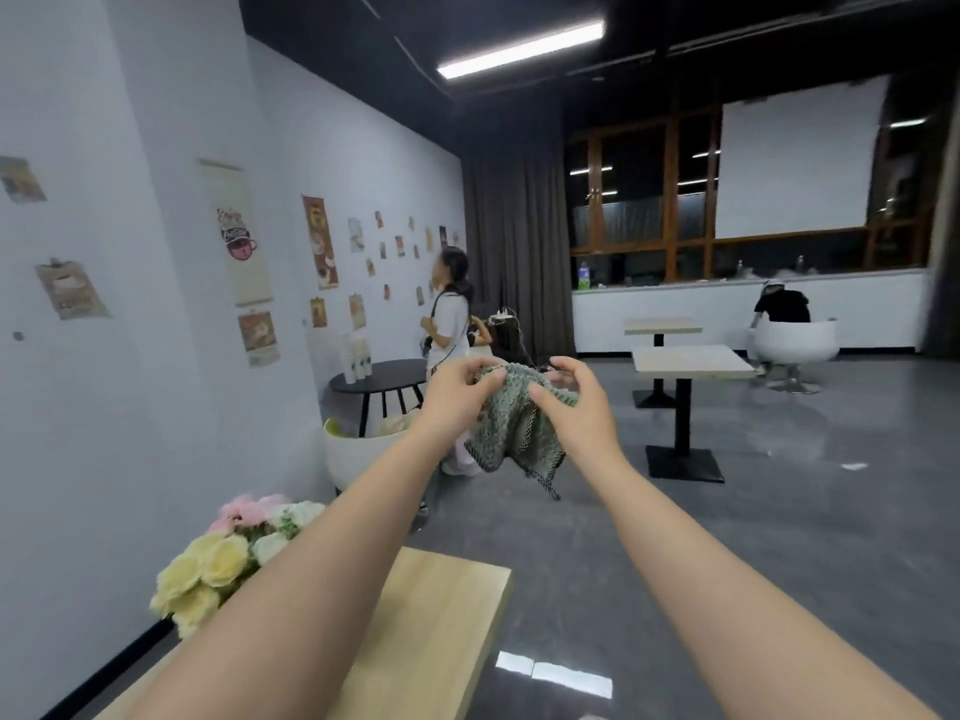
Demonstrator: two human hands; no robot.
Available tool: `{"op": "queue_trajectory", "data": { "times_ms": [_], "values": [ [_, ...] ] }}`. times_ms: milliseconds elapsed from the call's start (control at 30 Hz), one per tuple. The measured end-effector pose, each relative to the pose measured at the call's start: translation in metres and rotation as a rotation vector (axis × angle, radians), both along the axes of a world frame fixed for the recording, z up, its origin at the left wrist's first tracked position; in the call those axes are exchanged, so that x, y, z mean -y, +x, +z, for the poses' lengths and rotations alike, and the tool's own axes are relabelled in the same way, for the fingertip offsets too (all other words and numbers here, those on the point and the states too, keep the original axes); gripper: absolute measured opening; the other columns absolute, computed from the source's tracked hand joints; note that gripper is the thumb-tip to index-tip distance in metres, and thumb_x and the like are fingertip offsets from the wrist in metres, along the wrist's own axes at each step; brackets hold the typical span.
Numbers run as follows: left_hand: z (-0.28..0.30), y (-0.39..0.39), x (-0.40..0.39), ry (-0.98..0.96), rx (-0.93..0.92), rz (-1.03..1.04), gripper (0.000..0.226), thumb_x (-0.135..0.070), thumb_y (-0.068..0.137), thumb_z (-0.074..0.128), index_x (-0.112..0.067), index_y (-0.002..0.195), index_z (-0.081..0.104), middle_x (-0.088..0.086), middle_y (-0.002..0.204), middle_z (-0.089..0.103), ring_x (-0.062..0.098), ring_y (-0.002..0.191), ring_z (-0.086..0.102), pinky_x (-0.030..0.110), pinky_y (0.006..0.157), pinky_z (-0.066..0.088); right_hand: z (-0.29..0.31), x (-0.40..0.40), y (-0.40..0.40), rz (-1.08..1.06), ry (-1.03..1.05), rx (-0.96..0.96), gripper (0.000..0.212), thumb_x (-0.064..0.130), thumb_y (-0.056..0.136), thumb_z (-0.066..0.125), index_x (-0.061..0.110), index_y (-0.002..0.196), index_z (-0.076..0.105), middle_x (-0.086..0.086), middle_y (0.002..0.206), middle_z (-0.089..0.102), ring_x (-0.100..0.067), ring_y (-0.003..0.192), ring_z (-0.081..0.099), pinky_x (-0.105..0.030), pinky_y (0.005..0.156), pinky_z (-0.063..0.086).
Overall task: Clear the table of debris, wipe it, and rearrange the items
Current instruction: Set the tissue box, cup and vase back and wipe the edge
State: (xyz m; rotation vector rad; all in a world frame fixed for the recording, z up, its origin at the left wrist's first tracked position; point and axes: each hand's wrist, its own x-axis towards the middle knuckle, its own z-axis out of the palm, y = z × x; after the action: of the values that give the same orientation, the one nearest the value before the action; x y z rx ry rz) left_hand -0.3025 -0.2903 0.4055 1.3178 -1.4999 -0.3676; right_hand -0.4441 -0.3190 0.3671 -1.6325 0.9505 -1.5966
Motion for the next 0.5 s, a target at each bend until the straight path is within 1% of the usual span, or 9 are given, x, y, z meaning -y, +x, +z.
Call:
{"op": "queue_trajectory", "data": {
  "times_ms": [33,100,167,200,267,333,433,500],
  "values": [
    [0.002,-0.011,0.009,-0.011,0.054,-0.029,0.006,-0.021,0.092,0.059,-0.021,0.093,0.064,-0.009,0.069,0.056,0.009,0.067,0.052,0.028,0.069,0.045,0.000,0.007,-0.014,0.000,0.010,-0.005,0.036,0.022,0.084,0.068,0.020,0.118,0.055,0.005,0.105,0.057,-0.006,0.093,0.053,-0.023,0.082,0.041],
    [0.004,-0.033,0.027,-0.025,0.153,-0.090,0.008,-0.019,0.092,0.058,-0.019,0.094,0.065,-0.010,0.078,0.059,0.008,0.075,0.054,0.025,0.071,0.044,-0.001,0.020,-0.041,-0.011,0.017,-0.044,0.031,0.022,0.081,0.071,0.017,0.109,0.061,0.002,0.102,0.061,-0.007,0.089,0.055,-0.024,0.081,0.044],
    [0.003,-0.052,0.048,-0.040,0.246,-0.135,0.012,-0.020,0.091,0.059,-0.016,0.098,0.069,-0.006,0.087,0.063,0.010,0.085,0.056,0.023,0.071,0.043,-0.004,0.033,-0.066,-0.046,0.018,-0.099,0.021,0.022,0.079,0.073,0.019,0.098,0.063,0.002,0.098,0.064,-0.012,0.093,0.057,-0.026,0.082,0.045],
    [0.001,-0.060,0.058,-0.049,0.274,-0.156,0.013,-0.022,0.091,0.060,-0.017,0.098,0.069,-0.005,0.090,0.065,0.013,0.088,0.058,0.025,0.074,0.044,-0.008,0.039,-0.078,-0.072,0.030,-0.112,0.020,0.023,0.078,0.074,0.021,0.094,0.063,0.002,0.097,0.065,-0.014,0.094,0.059,-0.029,0.083,0.047],
    [-0.005,-0.077,0.077,-0.047,0.269,-0.194,0.011,-0.024,0.090,0.061,-0.020,0.095,0.069,-0.003,0.094,0.068,0.016,0.093,0.060,0.031,0.082,0.047,-0.017,0.048,-0.102,-0.132,0.070,-0.121,0.020,0.026,0.076,0.076,0.022,0.092,0.064,0.000,0.095,0.066,-0.014,0.093,0.060,-0.032,0.085,0.049],
    [-0.013,-0.093,0.094,-0.040,0.224,-0.231,0.006,-0.024,0.090,0.061,-0.024,0.091,0.067,-0.006,0.090,0.066,0.015,0.091,0.059,0.035,0.085,0.047,-0.028,0.054,-0.125,-0.210,0.095,-0.150,0.021,0.024,0.076,0.076,0.020,0.093,0.065,0.001,0.094,0.066,-0.014,0.090,0.060,-0.030,0.084,0.047],
    [-0.021,-0.115,0.118,-0.042,0.180,-0.285,0.005,-0.023,0.090,0.061,-0.024,0.090,0.066,-0.013,0.077,0.059,0.013,0.082,0.054,0.039,0.082,0.049,-0.045,0.062,-0.156,-0.327,0.131,-0.090,0.011,0.019,0.078,0.074,0.020,0.086,0.067,0.001,0.084,0.067,-0.017,0.080,0.062,-0.033,0.078,0.050],
    [-0.027,-0.127,0.133,-0.028,0.187,-0.323,0.007,-0.023,0.089,0.062,-0.022,0.091,0.068,-0.010,0.078,0.060,0.016,0.081,0.056,0.039,0.082,0.051,-0.054,0.067,-0.172,-0.390,0.146,-0.059,0.007,0.017,0.080,0.072,0.021,0.082,0.066,0.001,0.079,0.067,-0.017,0.076,0.062,-0.034,0.075,0.051]
  ]
}}
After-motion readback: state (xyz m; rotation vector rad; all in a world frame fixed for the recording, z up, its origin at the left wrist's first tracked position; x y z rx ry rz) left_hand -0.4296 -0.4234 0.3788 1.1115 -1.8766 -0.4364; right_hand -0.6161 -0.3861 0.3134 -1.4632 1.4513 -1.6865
